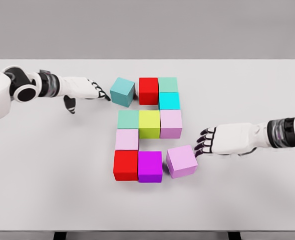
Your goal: Assemble the squares on the desktop into the number 2
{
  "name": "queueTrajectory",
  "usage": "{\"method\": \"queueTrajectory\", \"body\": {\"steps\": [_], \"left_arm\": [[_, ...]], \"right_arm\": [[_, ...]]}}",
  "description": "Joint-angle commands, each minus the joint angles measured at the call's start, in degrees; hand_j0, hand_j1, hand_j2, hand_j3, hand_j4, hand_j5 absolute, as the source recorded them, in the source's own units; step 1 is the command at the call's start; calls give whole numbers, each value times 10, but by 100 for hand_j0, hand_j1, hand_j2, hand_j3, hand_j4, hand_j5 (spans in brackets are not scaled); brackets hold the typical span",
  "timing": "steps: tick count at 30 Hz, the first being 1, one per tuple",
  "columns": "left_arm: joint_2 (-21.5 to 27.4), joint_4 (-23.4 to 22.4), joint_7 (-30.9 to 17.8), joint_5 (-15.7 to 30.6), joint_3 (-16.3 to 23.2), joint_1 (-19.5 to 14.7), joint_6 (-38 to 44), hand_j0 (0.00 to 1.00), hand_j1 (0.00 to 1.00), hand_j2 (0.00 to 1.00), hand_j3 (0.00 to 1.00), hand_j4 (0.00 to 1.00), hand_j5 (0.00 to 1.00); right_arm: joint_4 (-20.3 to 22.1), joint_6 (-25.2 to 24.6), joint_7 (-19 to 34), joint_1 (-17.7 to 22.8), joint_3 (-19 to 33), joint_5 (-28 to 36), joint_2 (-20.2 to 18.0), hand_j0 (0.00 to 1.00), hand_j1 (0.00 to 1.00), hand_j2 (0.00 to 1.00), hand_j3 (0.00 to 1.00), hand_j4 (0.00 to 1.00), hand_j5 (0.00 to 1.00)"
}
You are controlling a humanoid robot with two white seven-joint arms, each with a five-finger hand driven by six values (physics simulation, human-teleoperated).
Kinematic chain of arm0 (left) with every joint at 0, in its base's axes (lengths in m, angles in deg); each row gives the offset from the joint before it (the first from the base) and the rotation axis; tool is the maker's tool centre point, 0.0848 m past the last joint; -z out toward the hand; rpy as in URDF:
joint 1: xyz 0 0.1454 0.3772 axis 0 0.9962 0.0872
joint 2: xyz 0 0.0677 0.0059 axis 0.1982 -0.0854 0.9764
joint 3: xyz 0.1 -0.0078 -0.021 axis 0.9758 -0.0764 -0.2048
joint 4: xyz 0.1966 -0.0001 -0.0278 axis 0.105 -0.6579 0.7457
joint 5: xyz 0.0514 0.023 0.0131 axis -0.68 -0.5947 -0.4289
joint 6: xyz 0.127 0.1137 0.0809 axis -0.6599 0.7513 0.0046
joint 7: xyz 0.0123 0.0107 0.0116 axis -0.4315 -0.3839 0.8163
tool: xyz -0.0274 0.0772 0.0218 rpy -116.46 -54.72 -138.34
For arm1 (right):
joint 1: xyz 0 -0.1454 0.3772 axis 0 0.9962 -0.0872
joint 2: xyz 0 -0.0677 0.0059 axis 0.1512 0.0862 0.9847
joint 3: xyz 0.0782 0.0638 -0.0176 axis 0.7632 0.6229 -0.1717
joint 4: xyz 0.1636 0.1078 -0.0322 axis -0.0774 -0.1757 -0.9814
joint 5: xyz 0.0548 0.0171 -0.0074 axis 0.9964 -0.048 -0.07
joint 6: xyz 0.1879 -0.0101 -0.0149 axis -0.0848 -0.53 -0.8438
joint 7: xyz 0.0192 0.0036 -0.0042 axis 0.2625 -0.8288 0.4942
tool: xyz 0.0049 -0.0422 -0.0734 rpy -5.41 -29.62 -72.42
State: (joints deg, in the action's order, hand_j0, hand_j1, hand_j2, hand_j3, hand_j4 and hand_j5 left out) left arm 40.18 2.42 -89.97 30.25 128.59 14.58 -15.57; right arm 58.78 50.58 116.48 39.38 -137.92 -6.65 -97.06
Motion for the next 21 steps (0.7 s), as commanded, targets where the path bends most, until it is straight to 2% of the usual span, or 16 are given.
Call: {"method": "queueTrajectory", "body": {"steps": [1,2,6,9,14,21], "left_arm": [[-2,14,1,0,-1,0,1,100,100,100,100,100,100],[-2,21,0,0,-2,0,1,100,100,100,100,100,100],[1,39,0,1,-2,-1,0,100,100,100,100,100,100],[3,44,0,1,-3,0,0,100,100,100,100,100,100],[6,66,0,1,-3,-1,-1,100,100,100,100,100,100],[31,65,1,2,-19,0,-1,100,100,100,100,100,100]], "right_arm": [[-1,-1,0,-3,1,14,-15,100,100,100,100,100,100],[0,-1,0,-10,1,31,-21,100,100,100,100,100,100],[0,-1,0,-12,-3,33,-33,100,100,100,100,100,100],[0,-1,0,-12,-33,34,-31,100,100,100,100,100,100],[0,-1,0,-16,-34,34,-31,100,100,100,100,100,100],[1,-1,0,-20,-40,34,-19,100,100,100,100,100,100]]}}
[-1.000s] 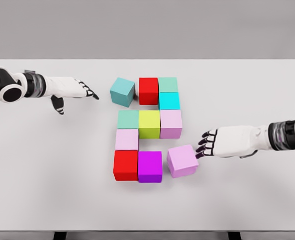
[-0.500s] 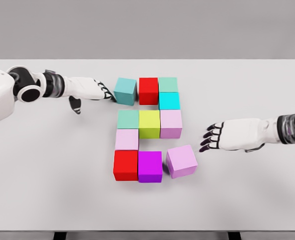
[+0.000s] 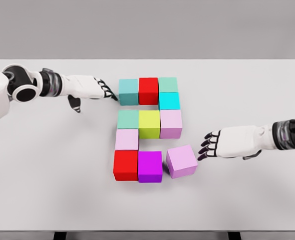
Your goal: Assemble the squares on the desktop into the number 2
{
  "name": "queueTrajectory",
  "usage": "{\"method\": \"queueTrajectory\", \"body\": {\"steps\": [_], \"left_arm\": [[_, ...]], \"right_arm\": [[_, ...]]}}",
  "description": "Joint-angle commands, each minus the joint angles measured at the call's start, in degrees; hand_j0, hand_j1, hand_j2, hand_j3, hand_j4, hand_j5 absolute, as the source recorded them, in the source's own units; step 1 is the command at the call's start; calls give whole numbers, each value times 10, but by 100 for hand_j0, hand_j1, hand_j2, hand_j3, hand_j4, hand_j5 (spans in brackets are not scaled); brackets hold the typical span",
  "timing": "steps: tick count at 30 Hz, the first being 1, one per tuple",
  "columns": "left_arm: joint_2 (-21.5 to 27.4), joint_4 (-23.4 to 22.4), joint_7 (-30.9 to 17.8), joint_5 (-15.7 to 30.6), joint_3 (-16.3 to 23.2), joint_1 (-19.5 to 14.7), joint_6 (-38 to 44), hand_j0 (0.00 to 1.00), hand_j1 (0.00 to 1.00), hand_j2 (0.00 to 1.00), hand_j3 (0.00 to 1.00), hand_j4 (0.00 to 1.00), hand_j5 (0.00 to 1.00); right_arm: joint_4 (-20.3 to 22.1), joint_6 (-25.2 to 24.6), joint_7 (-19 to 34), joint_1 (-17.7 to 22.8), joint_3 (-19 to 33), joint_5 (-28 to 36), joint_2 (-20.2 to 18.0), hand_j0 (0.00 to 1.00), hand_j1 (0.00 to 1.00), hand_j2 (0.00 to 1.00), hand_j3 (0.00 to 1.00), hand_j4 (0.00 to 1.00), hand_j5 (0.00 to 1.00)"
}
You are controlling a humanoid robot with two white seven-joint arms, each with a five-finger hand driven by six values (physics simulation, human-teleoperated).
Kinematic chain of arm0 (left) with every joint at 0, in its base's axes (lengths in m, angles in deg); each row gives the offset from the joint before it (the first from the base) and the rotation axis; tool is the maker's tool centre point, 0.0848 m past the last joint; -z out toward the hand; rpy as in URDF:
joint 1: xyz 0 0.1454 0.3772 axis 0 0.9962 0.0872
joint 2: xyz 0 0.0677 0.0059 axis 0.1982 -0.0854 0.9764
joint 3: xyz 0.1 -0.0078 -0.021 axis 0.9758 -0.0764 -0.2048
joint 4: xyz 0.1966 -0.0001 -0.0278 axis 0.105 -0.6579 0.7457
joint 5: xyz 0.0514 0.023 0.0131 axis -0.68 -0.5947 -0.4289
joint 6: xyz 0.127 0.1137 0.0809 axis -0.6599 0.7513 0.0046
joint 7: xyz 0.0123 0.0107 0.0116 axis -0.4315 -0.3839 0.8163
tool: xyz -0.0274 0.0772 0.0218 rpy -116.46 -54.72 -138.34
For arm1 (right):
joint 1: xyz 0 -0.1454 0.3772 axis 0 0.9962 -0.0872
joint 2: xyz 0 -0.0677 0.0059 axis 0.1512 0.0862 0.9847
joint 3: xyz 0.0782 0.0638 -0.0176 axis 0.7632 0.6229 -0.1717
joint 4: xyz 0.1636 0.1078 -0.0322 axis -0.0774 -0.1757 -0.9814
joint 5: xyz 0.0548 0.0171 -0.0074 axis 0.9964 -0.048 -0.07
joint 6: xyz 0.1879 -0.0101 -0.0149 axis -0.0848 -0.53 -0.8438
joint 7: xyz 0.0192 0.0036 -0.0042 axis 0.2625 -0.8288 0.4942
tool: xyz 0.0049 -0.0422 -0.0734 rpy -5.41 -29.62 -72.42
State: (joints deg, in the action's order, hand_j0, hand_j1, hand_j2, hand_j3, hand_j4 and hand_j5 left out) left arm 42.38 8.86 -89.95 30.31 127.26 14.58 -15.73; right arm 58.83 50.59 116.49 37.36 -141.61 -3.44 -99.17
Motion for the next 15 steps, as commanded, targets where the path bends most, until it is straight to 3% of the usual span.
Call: {"method": "queueTrajectory", "body": {"steps": [1,4,8,15], "left_arm": [[12,-2,0,1,-6,0,1,100,100,100,100,100,100],[19,-6,0,2,-8,0,5,100,100,100,100,100,100],[-12,-48,0,7,-38,3,7,100,100,100,100,100,100],[-13,-52,0,7,-40,4,7,100,100,100,100,100,100]], "right_arm": [[0,-1,0,-1,-3,2,2,100,100,100,100,100,100],[0,-1,0,-2,-10,2,4,100,100,100,100,100,100],[1,-1,0,-2,-15,2,10,100,100,100,100,100,100],[1,-1,0,-2,-19,2,16,100,100,100,100,100,100]]}}
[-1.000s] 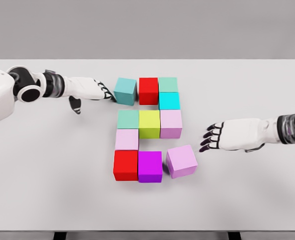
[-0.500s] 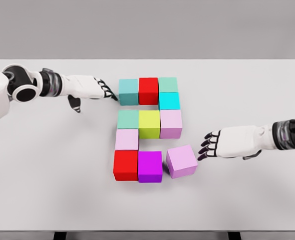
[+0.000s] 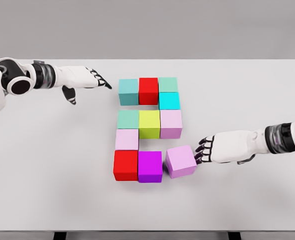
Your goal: Assemble the squares on the desktop into the number 2
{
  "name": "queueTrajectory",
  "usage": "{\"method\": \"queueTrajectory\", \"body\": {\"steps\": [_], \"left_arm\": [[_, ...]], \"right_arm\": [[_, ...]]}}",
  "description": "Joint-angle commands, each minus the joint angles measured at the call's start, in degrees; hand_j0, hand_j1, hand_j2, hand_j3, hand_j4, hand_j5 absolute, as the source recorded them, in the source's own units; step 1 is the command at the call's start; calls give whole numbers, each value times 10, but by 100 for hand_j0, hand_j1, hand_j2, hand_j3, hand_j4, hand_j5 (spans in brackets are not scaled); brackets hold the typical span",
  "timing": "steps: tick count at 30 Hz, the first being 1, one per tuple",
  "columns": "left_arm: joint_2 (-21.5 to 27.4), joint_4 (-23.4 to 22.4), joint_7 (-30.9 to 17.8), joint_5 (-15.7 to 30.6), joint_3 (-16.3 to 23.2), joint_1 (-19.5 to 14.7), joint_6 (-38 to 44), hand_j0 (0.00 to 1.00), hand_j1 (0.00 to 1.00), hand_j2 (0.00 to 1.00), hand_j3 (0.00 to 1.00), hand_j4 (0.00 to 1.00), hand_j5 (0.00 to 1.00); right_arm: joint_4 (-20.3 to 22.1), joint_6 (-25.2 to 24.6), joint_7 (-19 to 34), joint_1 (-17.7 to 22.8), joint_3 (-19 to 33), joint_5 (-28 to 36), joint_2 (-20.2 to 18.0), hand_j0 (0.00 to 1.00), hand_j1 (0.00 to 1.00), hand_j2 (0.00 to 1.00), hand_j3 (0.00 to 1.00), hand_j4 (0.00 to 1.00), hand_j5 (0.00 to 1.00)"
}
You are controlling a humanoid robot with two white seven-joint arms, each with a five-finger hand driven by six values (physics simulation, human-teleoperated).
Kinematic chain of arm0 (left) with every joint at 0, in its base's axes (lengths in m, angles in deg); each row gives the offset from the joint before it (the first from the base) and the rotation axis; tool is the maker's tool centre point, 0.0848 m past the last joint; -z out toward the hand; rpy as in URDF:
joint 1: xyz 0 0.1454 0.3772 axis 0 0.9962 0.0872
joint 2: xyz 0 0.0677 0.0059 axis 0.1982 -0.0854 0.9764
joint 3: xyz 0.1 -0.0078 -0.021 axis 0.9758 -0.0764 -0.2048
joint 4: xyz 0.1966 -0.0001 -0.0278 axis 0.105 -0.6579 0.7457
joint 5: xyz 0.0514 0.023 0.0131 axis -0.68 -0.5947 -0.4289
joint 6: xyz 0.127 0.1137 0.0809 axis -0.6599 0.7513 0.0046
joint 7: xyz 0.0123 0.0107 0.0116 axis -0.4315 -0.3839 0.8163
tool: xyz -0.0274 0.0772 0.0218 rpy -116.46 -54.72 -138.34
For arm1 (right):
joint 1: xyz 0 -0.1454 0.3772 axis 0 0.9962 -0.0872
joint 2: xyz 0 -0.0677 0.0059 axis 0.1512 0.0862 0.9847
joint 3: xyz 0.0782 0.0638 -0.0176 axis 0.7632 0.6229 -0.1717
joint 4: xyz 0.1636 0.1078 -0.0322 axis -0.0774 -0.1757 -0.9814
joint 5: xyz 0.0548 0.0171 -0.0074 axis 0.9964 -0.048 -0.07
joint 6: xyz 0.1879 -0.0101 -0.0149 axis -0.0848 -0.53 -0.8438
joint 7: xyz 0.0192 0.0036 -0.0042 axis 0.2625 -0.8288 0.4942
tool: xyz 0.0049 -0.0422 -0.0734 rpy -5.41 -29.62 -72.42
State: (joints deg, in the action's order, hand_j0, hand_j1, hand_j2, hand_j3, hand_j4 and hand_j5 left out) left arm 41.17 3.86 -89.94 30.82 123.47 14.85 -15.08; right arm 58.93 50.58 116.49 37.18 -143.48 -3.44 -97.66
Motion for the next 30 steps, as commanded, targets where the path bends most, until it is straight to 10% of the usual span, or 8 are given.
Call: {"method": "queueTrajectory", "body": {"steps": [1,30], "left_arm": [[-1,-2,0,2,-2,0,1,100,100,100,100,100,100],[-26,-6,0,1,-2,2,4,100,100,100,100,100,100]], "right_arm": [[0,-1,0,0,-2,2,2,100,100,100,100,100,100],[-10,-1,0,3,39,14,-6,100,100,100,100,100,100]]}}
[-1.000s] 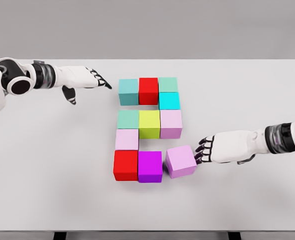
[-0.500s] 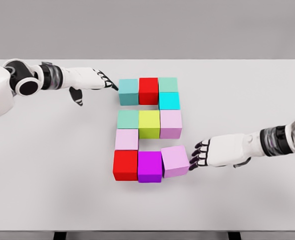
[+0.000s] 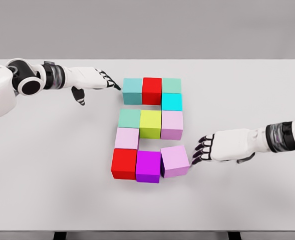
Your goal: Assemble the squares on the desktop into the number 2
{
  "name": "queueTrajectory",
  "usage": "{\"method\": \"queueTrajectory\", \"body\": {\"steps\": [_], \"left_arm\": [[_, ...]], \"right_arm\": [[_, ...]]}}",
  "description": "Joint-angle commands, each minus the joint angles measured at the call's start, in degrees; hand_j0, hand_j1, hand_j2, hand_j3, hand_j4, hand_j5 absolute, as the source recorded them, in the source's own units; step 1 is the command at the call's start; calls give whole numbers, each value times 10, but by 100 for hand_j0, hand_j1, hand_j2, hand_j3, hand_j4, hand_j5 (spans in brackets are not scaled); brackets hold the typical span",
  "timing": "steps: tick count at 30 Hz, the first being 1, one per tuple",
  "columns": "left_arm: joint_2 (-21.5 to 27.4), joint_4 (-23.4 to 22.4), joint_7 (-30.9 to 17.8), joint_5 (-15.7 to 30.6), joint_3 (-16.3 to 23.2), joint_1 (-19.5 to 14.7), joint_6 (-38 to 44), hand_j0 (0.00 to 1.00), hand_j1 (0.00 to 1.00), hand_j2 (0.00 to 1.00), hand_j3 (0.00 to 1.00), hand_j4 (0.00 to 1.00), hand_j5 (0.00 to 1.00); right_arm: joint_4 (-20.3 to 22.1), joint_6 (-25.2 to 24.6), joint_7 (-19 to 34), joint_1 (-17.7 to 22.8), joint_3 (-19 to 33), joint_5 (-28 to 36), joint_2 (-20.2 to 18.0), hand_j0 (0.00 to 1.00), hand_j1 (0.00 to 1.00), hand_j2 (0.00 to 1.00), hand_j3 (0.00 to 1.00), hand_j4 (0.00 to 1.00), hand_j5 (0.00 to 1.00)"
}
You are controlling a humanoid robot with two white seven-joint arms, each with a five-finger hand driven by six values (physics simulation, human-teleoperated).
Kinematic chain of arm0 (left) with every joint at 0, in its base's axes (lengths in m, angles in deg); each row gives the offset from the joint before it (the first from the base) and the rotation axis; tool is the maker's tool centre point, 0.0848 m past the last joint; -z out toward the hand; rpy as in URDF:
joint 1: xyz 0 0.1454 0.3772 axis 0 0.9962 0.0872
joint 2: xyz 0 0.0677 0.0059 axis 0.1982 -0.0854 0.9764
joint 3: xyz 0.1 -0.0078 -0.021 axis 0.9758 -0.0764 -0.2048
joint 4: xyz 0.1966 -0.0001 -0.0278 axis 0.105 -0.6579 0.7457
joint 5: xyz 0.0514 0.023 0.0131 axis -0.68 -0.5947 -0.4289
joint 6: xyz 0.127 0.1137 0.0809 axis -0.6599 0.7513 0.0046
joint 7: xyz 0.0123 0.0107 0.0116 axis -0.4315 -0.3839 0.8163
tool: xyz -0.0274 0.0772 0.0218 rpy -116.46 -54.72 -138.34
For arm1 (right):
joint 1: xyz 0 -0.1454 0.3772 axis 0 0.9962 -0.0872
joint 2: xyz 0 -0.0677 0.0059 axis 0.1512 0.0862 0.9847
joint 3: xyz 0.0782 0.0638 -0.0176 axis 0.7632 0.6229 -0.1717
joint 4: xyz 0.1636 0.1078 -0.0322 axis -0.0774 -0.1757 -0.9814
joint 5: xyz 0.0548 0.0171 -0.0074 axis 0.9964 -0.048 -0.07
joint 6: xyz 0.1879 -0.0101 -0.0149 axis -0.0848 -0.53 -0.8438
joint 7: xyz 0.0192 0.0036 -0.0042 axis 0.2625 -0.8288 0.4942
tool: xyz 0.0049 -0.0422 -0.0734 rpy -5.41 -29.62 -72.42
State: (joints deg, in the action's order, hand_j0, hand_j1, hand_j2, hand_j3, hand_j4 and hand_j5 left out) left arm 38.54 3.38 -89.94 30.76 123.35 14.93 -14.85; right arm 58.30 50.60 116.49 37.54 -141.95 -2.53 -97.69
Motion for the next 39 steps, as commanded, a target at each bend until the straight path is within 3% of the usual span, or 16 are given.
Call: {"method": "queueTrajectory", "body": {"steps": [1,6,9,12,14,16,18,20,23,25,28,29,39], "left_arm": [[0,-11,0,2,-1,-1,1,100,100,100,100,100,100],[14,-27,0,20,-22,-4,-6,100,100,100,100,100,100],[136,18,0,117,-56,-1,-103,100,100,100,100,100,100],[227,24,-1,209,-66,11,-103,100,100,100,100,100,100],[237,32,-2,211,-66,38,-103,100,100,100,100,100,100],[233,56,-3,210,-66,86,-103,100,100,100,100,100,100],[231,80,-3,210,-67,95,-103,100,100,100,100,100,100],[233,81,-3,210,-68,101,-103,100,100,100,100,100,100],[228,80,-15,206,-73,105,-103,100,100,100,100,100,100],[226,80,-45,199,-118,121,-103,100,100,100,100,100,100],[226,79,-50,162,-232,202,-103,100,100,100,100,100,100],[226,79,-50,157,-245,211,-103,100,100,100,100,100,100],[212,76,-50,157,-247,214,-103,100,100,100,100,100,100]], "right_arm": [[-17,-1,0,0,38,5,-11,100,100,100,100,100,100],[-31,-1,0,12,47,5,-8,100,100,100,100,100,100],[-31,-1,0,9,50,5,-4,100,100,100,100,100,100],[-31,-1,0,8,51,9,5,100,100,100,100,100,100],[-31,-1,0,8,51,9,16,100,100,100,100,100,100],[-31,-1,0,8,50,10,21,100,100,100,100,100,100],[-25,-1,0,10,46,10,19,100,100,100,100,100,100],[2,-1,0,11,20,9,13,100,100,100,100,100,100],[4,-1,0,11,9,8,-2,100,100,100,100,100,100],[4,-1,0,11,2,8,-3,100,100,100,100,100,100],[5,-1,0,11,1,8,-5,100,100,100,100,100,100],[5,-1,0,10,-1,8,-5,100,100,100,100,100,100],[6,-1,0,0,-24,10,6,100,100,100,100,100,100]]}}
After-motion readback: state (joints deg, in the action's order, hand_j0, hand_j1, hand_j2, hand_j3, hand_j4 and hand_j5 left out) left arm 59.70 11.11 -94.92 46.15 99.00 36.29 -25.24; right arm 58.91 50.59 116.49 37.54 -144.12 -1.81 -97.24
